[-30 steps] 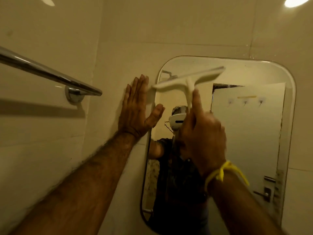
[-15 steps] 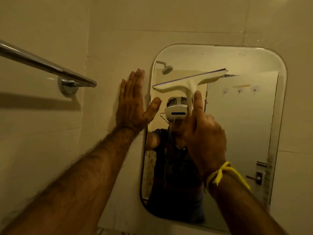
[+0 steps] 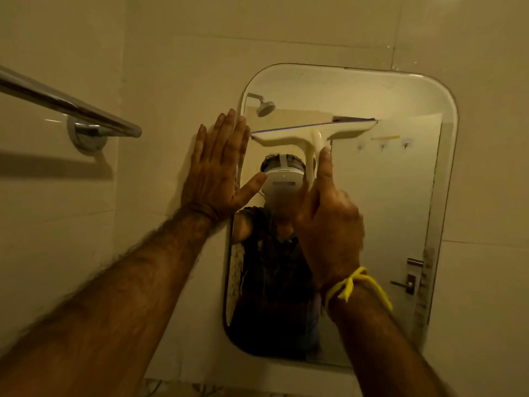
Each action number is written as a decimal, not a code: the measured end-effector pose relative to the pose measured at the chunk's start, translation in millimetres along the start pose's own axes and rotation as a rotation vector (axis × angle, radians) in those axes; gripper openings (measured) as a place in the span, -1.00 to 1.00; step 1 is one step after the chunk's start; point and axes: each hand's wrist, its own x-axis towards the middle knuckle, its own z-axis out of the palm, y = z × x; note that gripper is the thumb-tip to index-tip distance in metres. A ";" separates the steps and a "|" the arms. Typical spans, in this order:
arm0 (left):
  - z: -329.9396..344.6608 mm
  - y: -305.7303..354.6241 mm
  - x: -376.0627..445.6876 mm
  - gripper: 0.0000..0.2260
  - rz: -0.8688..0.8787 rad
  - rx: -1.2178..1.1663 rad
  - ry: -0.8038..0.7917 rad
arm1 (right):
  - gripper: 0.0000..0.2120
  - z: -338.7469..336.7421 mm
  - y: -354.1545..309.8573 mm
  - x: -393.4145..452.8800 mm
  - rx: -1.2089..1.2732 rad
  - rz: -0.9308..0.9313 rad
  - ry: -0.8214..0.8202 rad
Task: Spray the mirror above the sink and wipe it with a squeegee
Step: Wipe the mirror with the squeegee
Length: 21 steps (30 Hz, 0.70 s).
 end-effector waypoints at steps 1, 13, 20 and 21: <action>0.6 0.2 -0.1 -0.20 0.016 -0.006 0.009 | -0.43 -0.5 1.0 8.0 -0.006 -0.004 0.007; -3.6 0.5 -2.5 -0.20 0.158 0.053 -0.123 | -0.43 -3.5 -2.8 0.5 -0.016 0.153 0.054; -6.4 -0.2 -2.5 -0.21 0.145 -0.012 -0.125 | -0.46 -22.6 13.4 90.7 -0.055 0.300 0.247; -7.1 0.4 -2.6 -0.21 0.145 -0.023 -0.123 | -0.47 -22.5 11.6 84.1 -0.049 0.317 0.243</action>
